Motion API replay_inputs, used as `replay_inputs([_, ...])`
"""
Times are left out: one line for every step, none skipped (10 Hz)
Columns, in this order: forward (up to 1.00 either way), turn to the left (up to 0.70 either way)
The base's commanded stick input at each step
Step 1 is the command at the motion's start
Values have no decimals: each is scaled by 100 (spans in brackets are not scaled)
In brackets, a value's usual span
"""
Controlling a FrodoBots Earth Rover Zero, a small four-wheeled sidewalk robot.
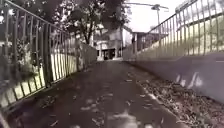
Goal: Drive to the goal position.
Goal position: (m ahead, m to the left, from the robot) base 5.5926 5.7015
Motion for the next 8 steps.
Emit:
replay_inputs([100,0])
replay_inputs([100,0])
replay_inputs([100,0])
replay_inputs([100,0])
replay_inputs([100,0])
replay_inputs([100,0])
replay_inputs([100,0])
replay_inputs([100,0])
